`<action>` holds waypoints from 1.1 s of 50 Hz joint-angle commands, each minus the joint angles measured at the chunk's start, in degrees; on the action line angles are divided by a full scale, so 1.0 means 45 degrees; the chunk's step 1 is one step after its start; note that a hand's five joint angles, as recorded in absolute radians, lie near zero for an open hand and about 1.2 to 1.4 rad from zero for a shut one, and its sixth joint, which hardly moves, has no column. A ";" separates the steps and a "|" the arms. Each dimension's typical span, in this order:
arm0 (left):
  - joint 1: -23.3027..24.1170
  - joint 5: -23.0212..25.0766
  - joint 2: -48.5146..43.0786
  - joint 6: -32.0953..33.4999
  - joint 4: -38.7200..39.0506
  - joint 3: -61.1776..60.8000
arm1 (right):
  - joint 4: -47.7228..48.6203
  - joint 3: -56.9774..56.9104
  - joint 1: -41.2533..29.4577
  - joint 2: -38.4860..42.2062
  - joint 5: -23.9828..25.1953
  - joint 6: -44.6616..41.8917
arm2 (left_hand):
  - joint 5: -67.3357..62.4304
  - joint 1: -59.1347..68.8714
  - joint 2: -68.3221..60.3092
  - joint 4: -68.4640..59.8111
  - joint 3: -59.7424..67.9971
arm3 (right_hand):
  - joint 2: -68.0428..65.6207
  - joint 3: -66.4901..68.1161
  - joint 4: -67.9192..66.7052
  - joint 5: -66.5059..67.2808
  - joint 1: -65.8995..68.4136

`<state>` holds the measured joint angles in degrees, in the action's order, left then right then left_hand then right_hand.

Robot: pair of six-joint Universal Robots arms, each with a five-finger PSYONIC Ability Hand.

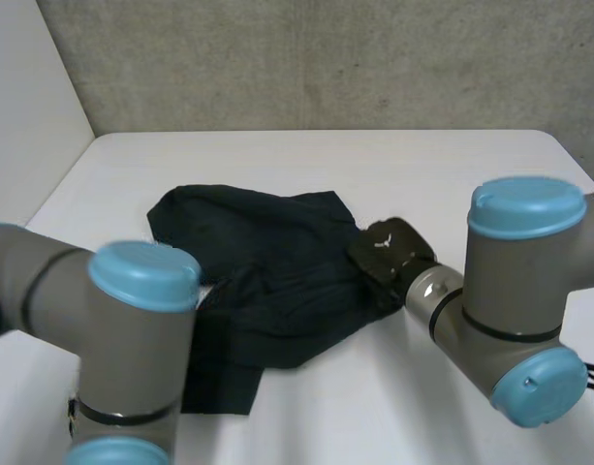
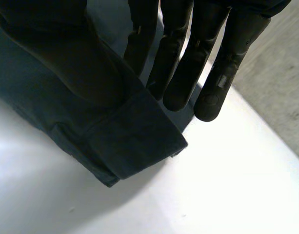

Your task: Fold the shorts.

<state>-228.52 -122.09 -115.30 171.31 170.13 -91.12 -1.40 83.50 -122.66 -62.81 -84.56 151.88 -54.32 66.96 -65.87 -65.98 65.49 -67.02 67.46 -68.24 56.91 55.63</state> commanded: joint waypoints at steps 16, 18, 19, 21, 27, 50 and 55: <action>-0.1384 0.4905 0.5739 0.8649 -0.0618 0.3785 | -0.6035 -0.6757 0.0227 -0.3778 0.0647 -0.0997 | -0.3485 0.2897 -0.3140 -0.3115 0.3226 | -0.2885 0.2787 -0.2614 0.2910 0.5416; -0.1580 0.4964 0.5175 0.8863 -0.0677 0.3707 | -0.6369 -0.6699 0.0305 -0.3545 0.0609 -0.1173 | -0.3485 0.2897 -0.3140 -0.3115 0.3226 | -0.2885 0.2787 -0.2614 0.2910 0.5416; -0.1638 0.4964 0.4863 0.8961 -0.0677 0.3726 | -0.6408 -0.6680 0.0305 -0.3350 0.0589 -0.1232 | -0.3485 0.2897 -0.3140 -0.3115 0.3226 | -0.2885 0.2787 -0.2614 0.2910 0.5416; -0.1910 0.4984 0.3890 0.9233 -0.0638 0.3726 | -0.6526 -0.6621 0.0325 -0.2414 0.0511 -0.1330 | -0.3485 0.2897 -0.3140 -0.3115 0.3226 | -0.2885 0.2787 -0.2614 0.2910 0.5416; -0.2693 0.5003 0.1641 0.9391 -0.0521 0.3784 | -0.6565 -0.6835 0.0344 -0.0207 0.0433 -0.1369 | -0.3485 0.2897 -0.3140 -0.3115 0.3226 | -0.2885 0.2787 -0.2614 0.2910 0.5416; -0.2401 0.4984 -0.1391 0.9216 0.0592 0.5055 | -0.6624 -0.7383 0.1906 0.3000 0.2286 0.4937 | -0.3485 0.2897 -0.3140 -0.3115 0.3226 | 0.9839 -0.9937 1.0110 -0.9814 -0.7308; -0.2381 0.4984 -0.0689 0.9196 0.0631 0.4275 | -0.6955 -0.7518 0.2180 0.3116 0.3089 0.5564 | -0.3485 0.2897 -0.3140 -0.3115 0.3226 | 1.2671 -1.2768 1.2941 -1.2646 -1.0140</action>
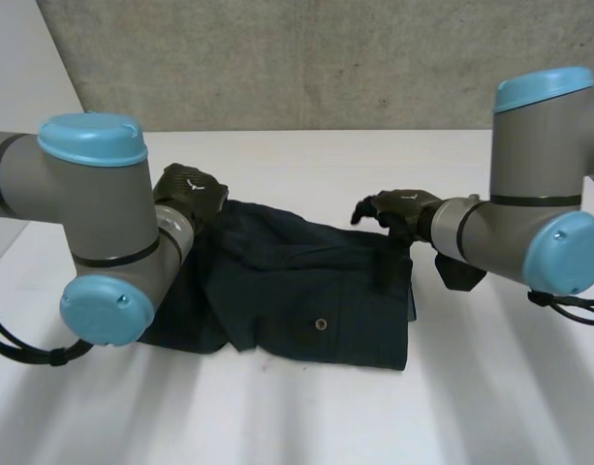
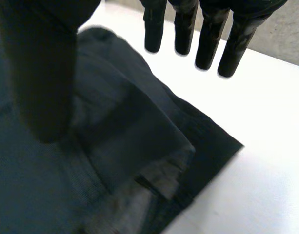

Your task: Fold the shorts.

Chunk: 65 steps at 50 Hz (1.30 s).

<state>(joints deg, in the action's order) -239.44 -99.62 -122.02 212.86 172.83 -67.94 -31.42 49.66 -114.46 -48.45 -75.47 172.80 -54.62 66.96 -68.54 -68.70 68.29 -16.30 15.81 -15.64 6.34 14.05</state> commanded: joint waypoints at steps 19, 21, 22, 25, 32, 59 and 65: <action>-0.0443 0.0301 -0.0207 0.0138 0.2371 -0.0119 | -0.0674 -0.3141 0.0240 0.2758 0.1497 0.0723 | -0.3417 0.2897 -0.2547 -0.2510 0.2603 | -1.4155 1.4264 -1.4302 1.4146 1.4655; -0.0540 0.0477 -0.0422 0.0158 0.2762 0.0330 | -0.0597 -0.4444 0.0240 0.2817 0.1285 0.0198 | -0.3417 0.2897 -0.2547 -0.2510 0.2603 | -1.4155 1.4264 -1.4302 1.4146 1.4655; -0.0599 0.0671 -0.0655 0.0158 0.3228 0.0912 | -0.0538 -0.4917 0.0202 0.2817 0.1167 -0.0134 | -0.3417 0.2897 -0.2547 -0.2510 0.2603 | -1.4155 1.4264 -1.4302 1.4146 1.4655; -0.0697 0.1179 -0.0794 0.0139 0.4225 0.1930 | 0.0316 -0.6750 -0.0032 0.2585 0.0389 -0.1886 | -0.3417 0.2897 -0.2547 -0.2510 0.2603 | -1.4155 1.4264 -1.4302 1.4146 1.4655; -0.0756 0.2255 -0.0385 0.0002 1.0101 0.3145 | 0.6114 -0.6879 -0.0482 0.0652 -0.1801 -0.4764 | -0.3417 0.2897 -0.2547 -0.2510 0.2603 | -1.4155 1.4264 -1.4302 1.4146 1.4655; -0.0522 0.2079 0.0009 -0.1268 1.0267 -0.3944 | 0.6808 0.1034 -0.0658 0.0471 -0.1803 -0.5372 | -0.3417 0.2897 -0.2547 -0.2510 0.2603 | -1.4155 1.4264 -1.4302 1.4146 1.4655; 0.0006 0.1027 -0.0463 -0.0819 0.6929 -0.4531 | 0.5460 0.1834 -0.0600 0.0825 -0.1686 -0.5430 | -0.3417 0.2897 -0.2547 -0.2510 0.2603 | -1.4155 1.4264 -1.4302 1.4146 1.4655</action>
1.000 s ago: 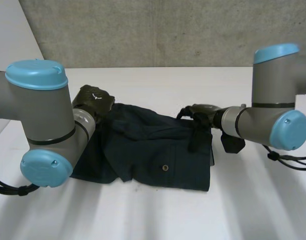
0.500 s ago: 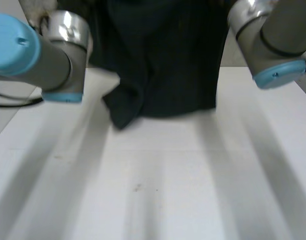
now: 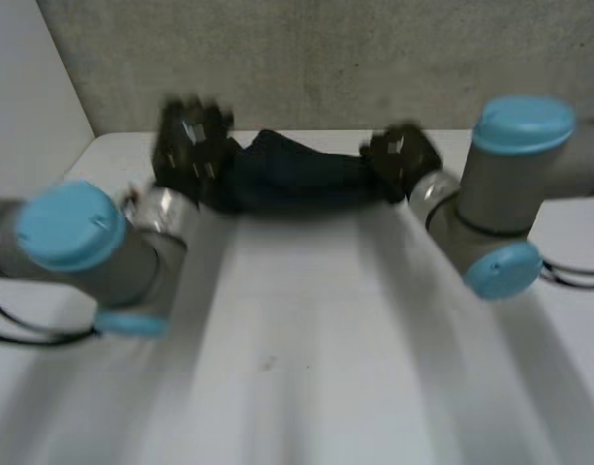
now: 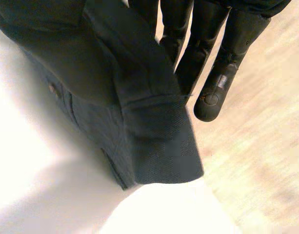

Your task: Fold the shorts.

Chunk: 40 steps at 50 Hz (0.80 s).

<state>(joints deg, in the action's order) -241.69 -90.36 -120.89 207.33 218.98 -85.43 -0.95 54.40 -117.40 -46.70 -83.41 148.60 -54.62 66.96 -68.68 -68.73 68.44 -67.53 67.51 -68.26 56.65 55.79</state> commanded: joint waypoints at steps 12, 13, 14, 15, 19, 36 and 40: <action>0.1034 -0.3611 0.2410 -0.0232 -0.9110 -0.2576 | -0.2855 0.5289 0.0152 -0.2823 0.0235 -0.1518 | -0.3417 0.2897 -0.2516 -0.2505 0.2568 | -0.2771 0.2775 -0.2608 0.2967 0.5380; 0.1072 -0.3611 0.2683 -0.0369 -0.9247 -0.2811 | -0.2835 0.5699 0.0152 -0.3116 0.0235 -0.1597 | -0.3417 0.2897 -0.2516 -0.2505 0.2568 | -0.2771 0.2775 -0.2608 0.2967 0.5380; 0.1111 -0.3591 0.2957 -0.0505 -0.9384 -0.3122 | -0.2816 0.6496 0.0171 -0.3641 0.0255 -0.1752 | -0.3417 0.2897 -0.2516 -0.2505 0.2568 | -0.2771 0.2775 -0.2608 0.2967 0.5380; 0.1151 -0.3610 0.3346 -0.0642 -0.9617 -0.3570 | -0.2835 0.6872 0.0172 -0.3916 0.0235 -0.1850 | -0.3417 0.2897 -0.2516 -0.2505 0.2568 | -0.2771 0.2775 -0.2608 0.2967 0.5380; 0.1832 -0.3611 0.4363 -0.0624 -1.0866 -0.4706 | -0.3127 0.8416 0.0191 -0.5420 0.0118 -0.2553 | -0.3417 0.2897 -0.2516 -0.2505 0.2568 | -0.2771 0.2775 -0.2608 0.2967 0.5380; 0.3260 -0.3650 0.6634 -0.0157 -1.1399 -0.4200 | -0.5511 0.8984 0.0094 -0.9038 0.0177 -0.3570 | -0.3417 0.2897 -0.2516 -0.2505 0.2568 | -0.2771 0.2775 -0.2608 0.2967 0.5380; 0.2891 -0.3669 0.4683 0.0644 -1.0034 -0.3811 | -0.5336 0.8927 0.0054 -0.7478 0.0098 -0.3687 | -0.3417 0.2897 -0.2516 -0.2505 0.2568 | -0.2771 0.2775 -0.2608 0.2967 0.5380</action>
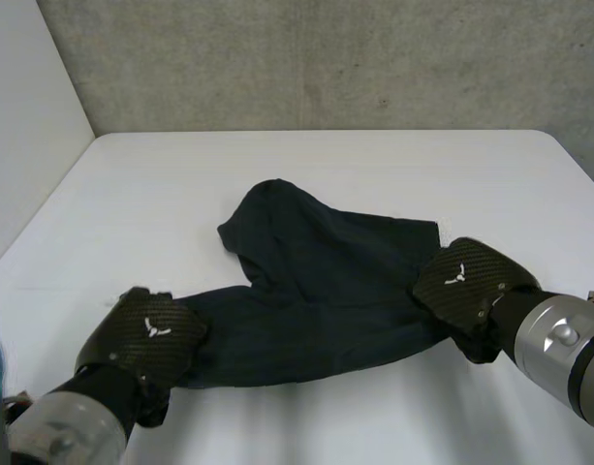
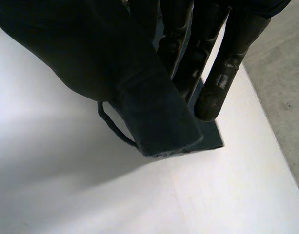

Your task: Fold the shorts.

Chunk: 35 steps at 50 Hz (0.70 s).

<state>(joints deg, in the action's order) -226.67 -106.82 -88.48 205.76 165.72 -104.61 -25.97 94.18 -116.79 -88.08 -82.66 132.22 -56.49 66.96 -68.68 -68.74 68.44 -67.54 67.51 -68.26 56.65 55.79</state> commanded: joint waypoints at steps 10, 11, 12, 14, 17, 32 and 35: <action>-0.1699 0.0007 -0.6918 0.3218 0.4655 0.4433 | 0.0674 -0.3581 -0.0023 0.5704 -0.0439 0.0031 | -0.3001 0.2897 -0.2515 -0.2503 0.2568 | -0.2770 0.2775 -0.2608 0.2966 0.5380; -0.1757 -0.0012 -0.7152 0.3433 0.4851 0.4824 | 0.0713 -0.4088 -0.0062 0.5919 -0.0517 0.0070 | -0.3001 0.2897 -0.2515 -0.2503 0.2568 | -0.2770 0.2775 -0.2608 0.2966 0.5380; -0.1835 -0.0012 -0.7387 0.3648 0.5085 0.5311 | 0.0926 -0.5234 -0.0082 0.6289 -0.0653 0.0090 | -0.3001 0.2897 -0.2515 -0.2503 0.2568 | -0.2770 0.2775 -0.2608 0.2966 0.5380; -0.2088 0.0026 -0.8107 0.4561 0.6211 0.7178 | 0.1355 -0.6470 -0.0121 0.6662 -0.0790 0.0110 | -0.3001 0.2897 -0.2515 -0.2503 0.2568 | -0.2770 0.2775 -0.2608 0.2966 0.5380; -0.2323 0.0279 -0.8443 0.5694 0.8258 0.9134 | 0.2857 -0.9281 -0.0121 0.7209 -0.1025 0.0129 | -0.3001 0.2897 -0.2515 -0.2503 0.2568 | -0.2770 0.2775 -0.2608 0.2966 0.5380; -0.3027 0.2351 -0.6686 0.5373 1.5208 0.9911 | 1.0541 -1.0581 -0.0121 0.6390 -0.0674 0.0383 | -0.3001 0.2897 -0.2515 -0.2503 0.2568 | -0.2770 0.2775 -0.2608 0.2966 0.5380; -0.3027 0.2332 -0.6686 0.4824 1.4465 0.8954 | 1.0129 -0.9976 -0.0121 0.6468 -0.0654 0.0441 | -0.3001 0.2897 -0.2515 -0.2503 0.2568 | -0.2770 0.2775 -0.2608 0.2966 0.5380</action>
<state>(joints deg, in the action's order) -240.47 -95.98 -120.02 234.04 237.72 -56.12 23.31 43.47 -117.29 -58.75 -86.00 133.64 -56.49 66.96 -68.71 -68.93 68.47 -67.64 67.77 -68.27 56.66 55.79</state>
